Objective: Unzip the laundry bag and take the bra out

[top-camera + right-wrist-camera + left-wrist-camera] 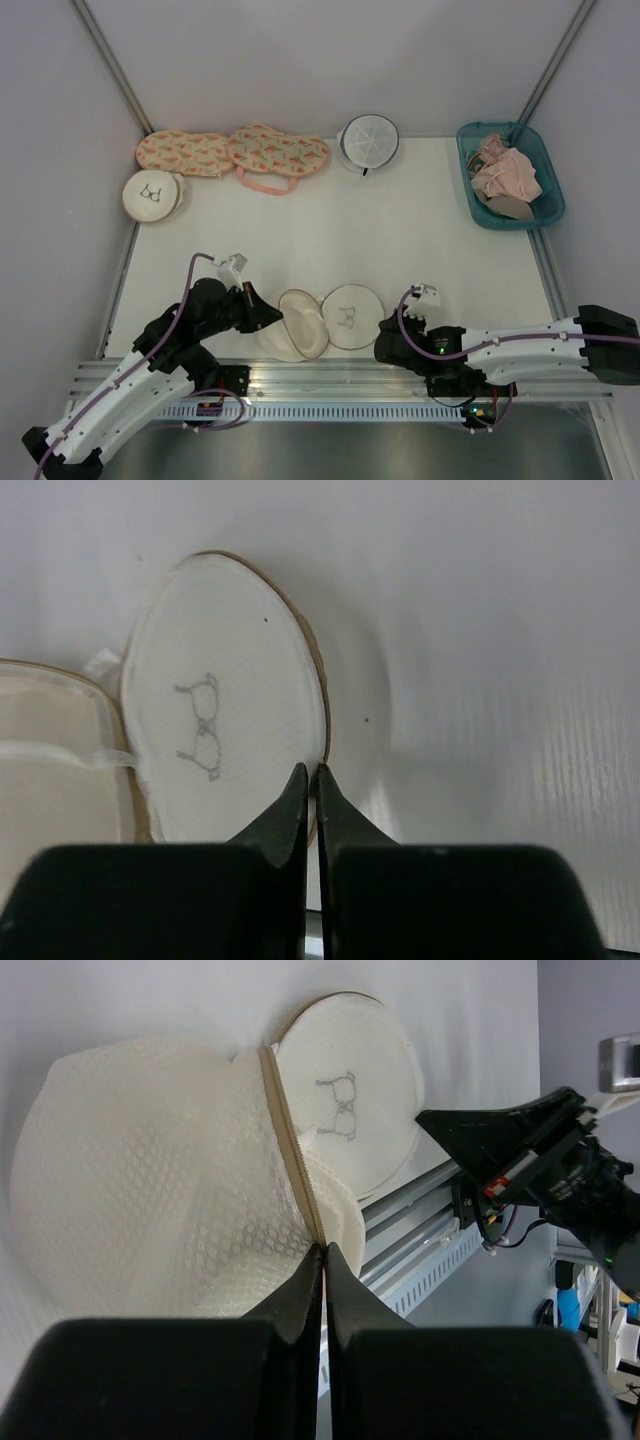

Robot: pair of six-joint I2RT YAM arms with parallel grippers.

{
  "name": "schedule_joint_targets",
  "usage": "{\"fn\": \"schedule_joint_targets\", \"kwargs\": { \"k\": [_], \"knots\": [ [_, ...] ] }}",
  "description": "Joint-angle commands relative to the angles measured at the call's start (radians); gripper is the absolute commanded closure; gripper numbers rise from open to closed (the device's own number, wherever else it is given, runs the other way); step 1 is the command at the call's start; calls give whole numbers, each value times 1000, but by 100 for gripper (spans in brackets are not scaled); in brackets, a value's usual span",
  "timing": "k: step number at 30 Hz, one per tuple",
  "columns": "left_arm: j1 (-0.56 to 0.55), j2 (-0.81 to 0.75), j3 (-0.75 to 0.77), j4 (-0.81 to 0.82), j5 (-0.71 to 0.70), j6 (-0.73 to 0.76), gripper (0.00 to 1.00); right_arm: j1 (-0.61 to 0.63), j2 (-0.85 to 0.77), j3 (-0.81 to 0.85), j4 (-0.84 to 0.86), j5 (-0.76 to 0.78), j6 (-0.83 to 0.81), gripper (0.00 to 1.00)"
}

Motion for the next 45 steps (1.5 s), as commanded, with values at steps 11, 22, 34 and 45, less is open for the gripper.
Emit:
{"fn": "schedule_joint_targets", "kwargs": {
  "k": [11,22,34,45],
  "knots": [
    [-5,176,-90,564,85,-30,98,11,11,567,-777,394,-129,100],
    [-5,401,-11,667,115,-32,98,11,-185,339,-621,295,-63,69],
    [-5,307,-39,615,109,-58,98,-8,-138,-45,-44,46,3,38],
    [-5,252,-54,549,100,-61,98,-114,-138,-160,141,-43,10,52]
  ]
}}
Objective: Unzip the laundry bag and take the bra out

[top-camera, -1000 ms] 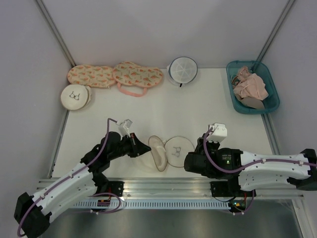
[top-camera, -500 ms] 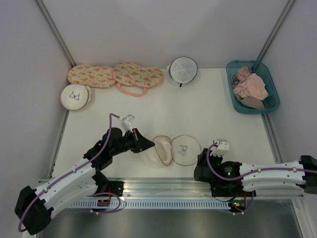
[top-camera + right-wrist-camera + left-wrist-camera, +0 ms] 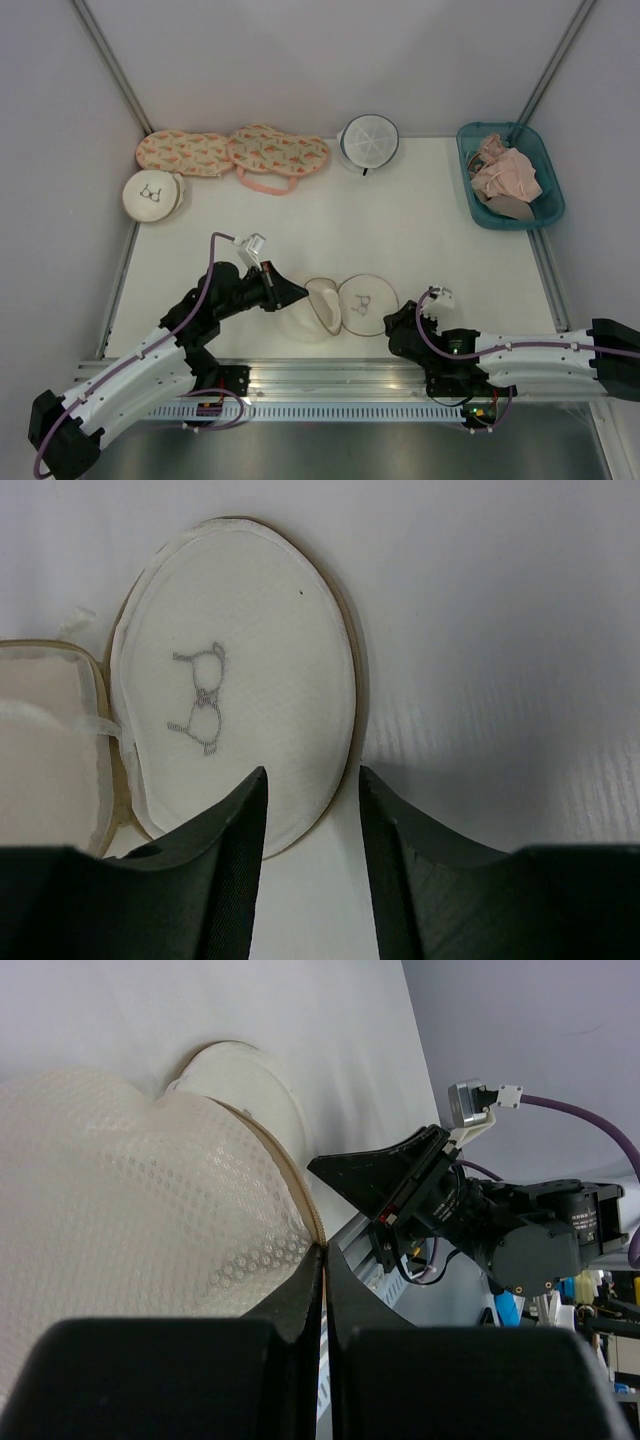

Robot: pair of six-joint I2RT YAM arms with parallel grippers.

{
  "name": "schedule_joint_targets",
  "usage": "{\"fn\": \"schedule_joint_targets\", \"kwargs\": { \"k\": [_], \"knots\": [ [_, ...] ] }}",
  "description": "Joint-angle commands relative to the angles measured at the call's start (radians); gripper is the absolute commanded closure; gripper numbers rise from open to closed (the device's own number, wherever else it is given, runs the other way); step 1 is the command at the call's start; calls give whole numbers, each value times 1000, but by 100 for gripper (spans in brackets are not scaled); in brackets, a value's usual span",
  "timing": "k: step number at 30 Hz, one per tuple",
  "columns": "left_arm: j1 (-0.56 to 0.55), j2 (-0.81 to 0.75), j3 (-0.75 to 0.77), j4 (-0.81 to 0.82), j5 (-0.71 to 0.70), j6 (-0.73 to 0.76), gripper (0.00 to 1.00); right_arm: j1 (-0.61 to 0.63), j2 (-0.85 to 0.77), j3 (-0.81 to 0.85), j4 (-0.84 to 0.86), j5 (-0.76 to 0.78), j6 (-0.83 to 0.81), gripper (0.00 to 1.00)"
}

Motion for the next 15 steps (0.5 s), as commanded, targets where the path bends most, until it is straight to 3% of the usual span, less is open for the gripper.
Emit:
{"fn": "schedule_joint_targets", "kwargs": {
  "k": [1,5,8,9,11,15],
  "knots": [
    [-5,-14,-10,4,-1,-26,98,-31,31,-23,93,-56,5,53],
    [-4,-16,-20,6,0,-29,98,-57,117,-7,155,-79,-12,60],
    [-5,-24,-24,1,0,-29,98,-60,184,22,166,-79,-27,77],
    [-5,-27,-26,-2,0,-29,98,-60,204,33,147,-76,-32,90],
    [-5,-37,-27,-8,-3,-29,98,-60,212,69,100,-60,-49,100],
    [-5,-50,-27,-22,-6,-27,98,-62,168,137,-23,-5,-86,100]
  ]
}}
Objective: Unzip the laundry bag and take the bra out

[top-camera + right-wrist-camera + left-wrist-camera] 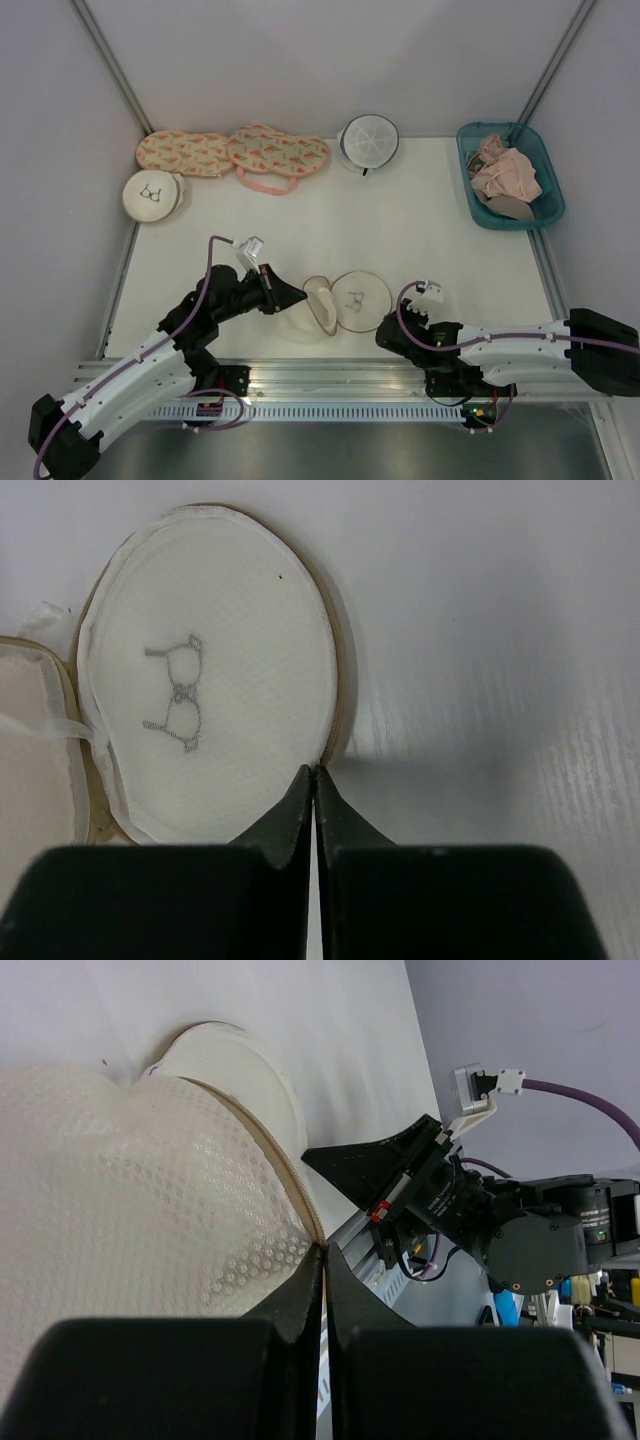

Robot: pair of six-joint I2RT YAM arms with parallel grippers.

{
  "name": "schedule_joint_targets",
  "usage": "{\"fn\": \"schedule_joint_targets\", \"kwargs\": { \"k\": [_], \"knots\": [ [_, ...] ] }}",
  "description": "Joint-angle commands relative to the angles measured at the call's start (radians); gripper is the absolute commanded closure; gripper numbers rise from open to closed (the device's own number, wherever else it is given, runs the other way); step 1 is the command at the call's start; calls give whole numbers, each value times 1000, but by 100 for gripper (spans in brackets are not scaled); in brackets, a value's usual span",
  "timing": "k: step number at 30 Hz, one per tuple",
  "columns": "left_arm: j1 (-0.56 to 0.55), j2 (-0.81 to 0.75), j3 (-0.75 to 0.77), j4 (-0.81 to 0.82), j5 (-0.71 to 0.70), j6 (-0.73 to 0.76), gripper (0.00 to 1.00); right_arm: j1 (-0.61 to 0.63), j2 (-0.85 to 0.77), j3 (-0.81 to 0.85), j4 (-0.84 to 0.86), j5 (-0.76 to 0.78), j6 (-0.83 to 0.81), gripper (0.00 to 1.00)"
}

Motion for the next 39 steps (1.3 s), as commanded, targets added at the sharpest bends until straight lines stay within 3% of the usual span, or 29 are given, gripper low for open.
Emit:
{"fn": "schedule_joint_targets", "kwargs": {
  "k": [1,8,10,16,20,26,31,34,38,39],
  "knots": [
    [-5,-15,-4,-9,-6,-16,98,-3,-40,96,-153,64,-47,100],
    [-5,1,-6,0,-13,-15,98,-3,-143,296,-485,194,-150,100],
    [-5,23,-4,23,-6,-23,98,-4,-149,366,-509,227,-249,99],
    [-5,118,26,134,5,-23,98,-1,-73,550,-362,112,-674,100],
    [-5,193,31,198,-7,-30,96,25,103,658,-276,32,-930,100],
    [-5,244,-4,303,0,-78,95,106,340,816,-208,-63,-1130,99],
    [-5,195,-12,268,-39,-79,93,129,428,863,-156,-160,-1227,100],
    [-5,164,-17,226,-72,-78,86,132,455,869,-132,-229,-1245,100],
    [-5,137,-15,153,-110,-87,49,137,490,879,-130,-250,-1248,100],
    [-5,132,-14,120,-124,-95,28,137,494,880,-133,-249,-1248,99]
  ]
}}
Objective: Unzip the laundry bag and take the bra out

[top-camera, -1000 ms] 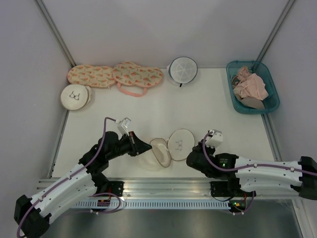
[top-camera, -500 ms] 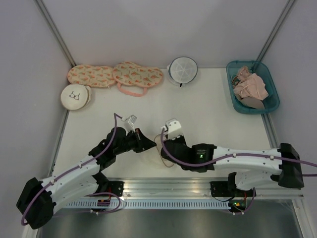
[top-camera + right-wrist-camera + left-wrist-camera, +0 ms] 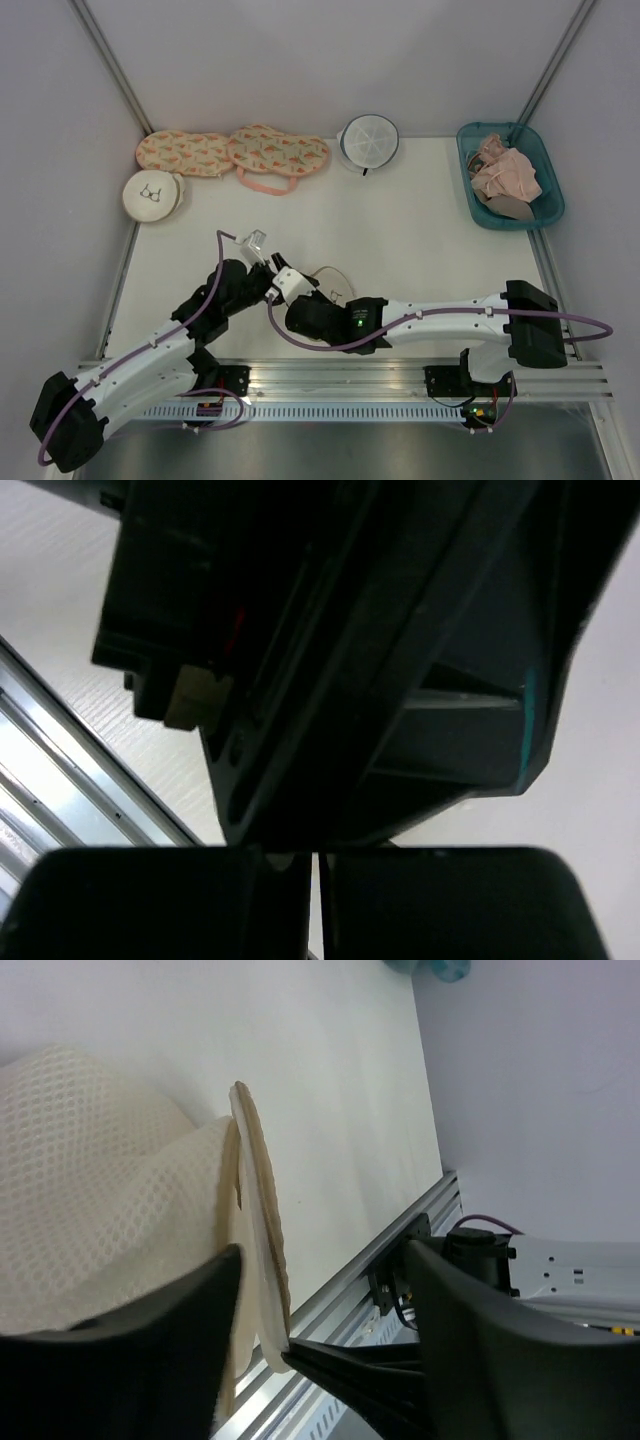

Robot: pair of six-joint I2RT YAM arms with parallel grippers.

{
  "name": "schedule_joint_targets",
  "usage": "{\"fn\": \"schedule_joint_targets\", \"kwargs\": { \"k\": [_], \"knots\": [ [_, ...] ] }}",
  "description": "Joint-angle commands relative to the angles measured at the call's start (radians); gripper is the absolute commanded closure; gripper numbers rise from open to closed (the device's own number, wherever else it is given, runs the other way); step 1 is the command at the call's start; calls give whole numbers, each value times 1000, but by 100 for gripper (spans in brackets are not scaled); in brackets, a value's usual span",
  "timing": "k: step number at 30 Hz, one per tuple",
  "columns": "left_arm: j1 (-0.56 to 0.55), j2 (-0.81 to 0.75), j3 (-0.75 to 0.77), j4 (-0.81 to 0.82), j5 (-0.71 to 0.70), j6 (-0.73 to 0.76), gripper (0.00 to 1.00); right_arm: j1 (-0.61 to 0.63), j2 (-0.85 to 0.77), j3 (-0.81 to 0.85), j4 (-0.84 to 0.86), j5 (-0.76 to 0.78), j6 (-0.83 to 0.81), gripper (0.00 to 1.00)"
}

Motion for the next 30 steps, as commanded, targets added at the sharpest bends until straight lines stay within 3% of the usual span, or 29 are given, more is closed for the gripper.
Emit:
{"fn": "schedule_joint_targets", "kwargs": {
  "k": [1,2,6,7,12,16,18,30],
  "knots": [
    [-5,-31,-2,-68,-64,-26,20,10,17,37,34,-36,-39,100],
    [-5,-36,1,-82,-72,-29,10,10,16,34,35,-34,-39,100],
    [-5,-80,7,-169,-125,-32,3,10,5,15,54,-25,-34,98],
    [-5,-93,7,-203,-135,-35,3,10,-14,6,73,-30,-35,86],
    [-5,-185,17,-289,-179,-31,2,10,-180,-148,266,-194,-48,56],
    [-5,-238,28,-331,-192,-23,2,10,-335,-232,377,-280,-22,13],
    [-5,-251,34,-346,-195,-18,2,10,-361,-244,368,-280,6,2],
    [-5,-375,31,-363,-55,98,2,10,-674,-341,230,-82,204,2]
  ]
}}
